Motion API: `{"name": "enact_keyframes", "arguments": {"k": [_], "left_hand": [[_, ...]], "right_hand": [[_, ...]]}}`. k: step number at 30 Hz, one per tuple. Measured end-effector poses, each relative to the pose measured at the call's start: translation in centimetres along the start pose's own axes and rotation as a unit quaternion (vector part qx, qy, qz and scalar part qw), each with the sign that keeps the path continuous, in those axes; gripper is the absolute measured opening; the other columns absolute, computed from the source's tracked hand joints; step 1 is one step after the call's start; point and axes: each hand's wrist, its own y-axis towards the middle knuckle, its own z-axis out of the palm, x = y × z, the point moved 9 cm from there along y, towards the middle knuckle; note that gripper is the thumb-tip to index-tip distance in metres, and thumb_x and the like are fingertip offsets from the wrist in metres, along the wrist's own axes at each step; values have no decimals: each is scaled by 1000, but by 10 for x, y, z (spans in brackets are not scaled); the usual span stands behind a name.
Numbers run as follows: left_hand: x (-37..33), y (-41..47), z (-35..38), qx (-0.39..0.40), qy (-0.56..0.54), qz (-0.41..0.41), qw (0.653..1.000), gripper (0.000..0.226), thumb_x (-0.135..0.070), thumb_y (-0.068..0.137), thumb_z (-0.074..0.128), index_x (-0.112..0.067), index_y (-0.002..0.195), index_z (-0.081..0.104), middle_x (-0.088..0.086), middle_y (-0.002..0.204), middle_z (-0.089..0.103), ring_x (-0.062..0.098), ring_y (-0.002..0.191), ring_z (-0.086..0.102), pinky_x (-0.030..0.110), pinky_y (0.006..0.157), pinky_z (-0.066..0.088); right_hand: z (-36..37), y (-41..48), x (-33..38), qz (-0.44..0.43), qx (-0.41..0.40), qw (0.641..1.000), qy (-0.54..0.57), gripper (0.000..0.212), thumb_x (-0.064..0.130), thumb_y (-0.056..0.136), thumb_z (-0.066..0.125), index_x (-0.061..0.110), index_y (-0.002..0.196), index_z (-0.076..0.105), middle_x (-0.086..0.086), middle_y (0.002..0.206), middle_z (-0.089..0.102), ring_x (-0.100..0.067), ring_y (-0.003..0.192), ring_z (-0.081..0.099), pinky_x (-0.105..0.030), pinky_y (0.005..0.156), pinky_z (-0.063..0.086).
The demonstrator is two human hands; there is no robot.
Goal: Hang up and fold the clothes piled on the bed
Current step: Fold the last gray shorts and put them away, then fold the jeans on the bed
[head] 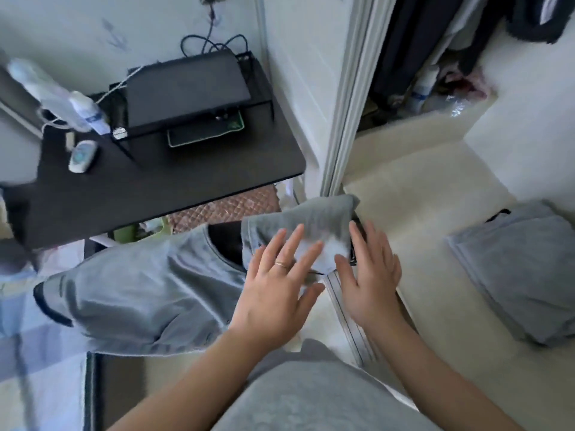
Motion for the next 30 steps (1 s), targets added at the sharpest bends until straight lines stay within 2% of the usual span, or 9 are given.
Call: {"name": "enact_keyframes", "arguments": {"k": [4, 6, 10, 13, 17, 21, 23, 27, 30], "left_hand": [[42, -21, -43, -88, 16, -56, 994, 58, -56, 100, 36, -33, 154, 36, -1, 167, 21, 28, 154, 14, 46, 120, 11], [66, -31, -58, -109, 32, -86, 990, 57, -54, 100, 41, -31, 152, 40, 0, 165, 27, 28, 154, 17, 45, 120, 15], [125, -52, -80, -106, 50, -162, 980, 57, -49, 95, 55, -29, 148, 45, -4, 155, 42, 26, 148, 29, 47, 119, 21], [170, -61, -93, -62, 51, -207, 975, 60, -68, 92, 38, -35, 141, 49, -13, 143, 52, 16, 137, 41, 37, 114, 25], [216, -62, -102, -4, -2, -229, 973, 77, -80, 81, 12, -39, 127, 57, -17, 130, 61, 14, 122, 53, 36, 105, 36], [266, -65, -97, 62, -25, -268, 961, 75, -82, 80, 10, -39, 114, 62, -15, 118, 67, 15, 111, 60, 41, 99, 44], [294, -72, -93, 87, -51, -306, 947, 78, -87, 74, 12, -39, 110, 60, -13, 113, 68, 17, 107, 62, 43, 97, 47], [341, -83, -87, 135, -92, -367, 916, 86, -93, 69, 20, -34, 121, 56, -4, 120, 67, 23, 108, 63, 44, 96, 51], [353, -84, -84, 153, -158, -362, 906, 82, -92, 72, 31, -35, 123, 57, -6, 116, 67, 17, 102, 63, 39, 92, 52]], "right_hand": [[-1, 0, 65, -109, -3, 994, 12, 62, 46, 98, 43, 26, 155, 34, -1, 165, 24, -28, 154, 14, -59, 119, 15], [6, 3, 94, -144, 20, 989, 2, 63, 50, 97, 42, 25, 154, 36, 1, 164, 27, -26, 154, 14, -58, 121, 10], [33, 8, 145, -186, 56, 981, -27, 50, 43, 94, 52, 20, 138, 58, 5, 149, 50, -21, 145, 37, -57, 120, 4], [58, 11, 175, -199, 74, 975, -61, 48, 49, 92, 54, 18, 126, 67, 6, 137, 60, -19, 134, 50, -55, 119, 17], [87, 17, 204, -188, 85, 968, -141, 54, 62, 94, 42, 21, 117, 69, 7, 122, 66, -20, 122, 54, -41, 110, 27], [117, 33, 225, -99, 149, 972, -153, 54, 68, 94, 32, 24, 88, 63, 9, 90, 63, -18, 94, 55, -40, 100, 29], [130, 40, 235, -60, 180, 973, -129, 50, 67, 93, 40, 23, 79, 58, 11, 79, 59, -17, 84, 53, -40, 92, 35], [142, 49, 252, -19, 181, 983, -28, 34, 37, 93, 63, 6, 80, 65, -5, 71, 63, -24, 74, 60, -33, 73, 42], [134, 44, 264, -22, 146, 984, 98, 27, 18, 91, 68, 1, 71, 60, 4, 56, 49, -7, 55, 44, -18, 53, 33]]}}
